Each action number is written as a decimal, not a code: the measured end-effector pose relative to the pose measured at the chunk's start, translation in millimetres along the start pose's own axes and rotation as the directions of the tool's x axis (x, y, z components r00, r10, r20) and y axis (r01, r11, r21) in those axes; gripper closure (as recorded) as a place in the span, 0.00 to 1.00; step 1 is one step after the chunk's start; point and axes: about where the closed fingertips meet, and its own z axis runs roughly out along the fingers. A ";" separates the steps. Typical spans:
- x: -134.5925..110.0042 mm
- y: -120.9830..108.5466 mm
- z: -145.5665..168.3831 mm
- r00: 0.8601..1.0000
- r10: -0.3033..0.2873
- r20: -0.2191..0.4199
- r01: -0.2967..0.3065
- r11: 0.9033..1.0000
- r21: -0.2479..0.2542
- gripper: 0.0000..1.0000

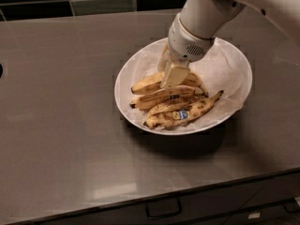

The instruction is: Pick banana from white bowl

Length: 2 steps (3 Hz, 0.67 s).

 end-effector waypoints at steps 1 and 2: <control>-3.6 -1.4 -7.4 1.000 -0.009 -0.013 0.010 1.000 0.016 1.00; -2.5 -0.7 -4.6 1.000 -0.009 -0.013 0.010 1.000 0.016 1.00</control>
Offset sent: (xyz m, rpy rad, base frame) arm 0.0198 0.0470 0.0916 -0.0762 -0.2114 0.1532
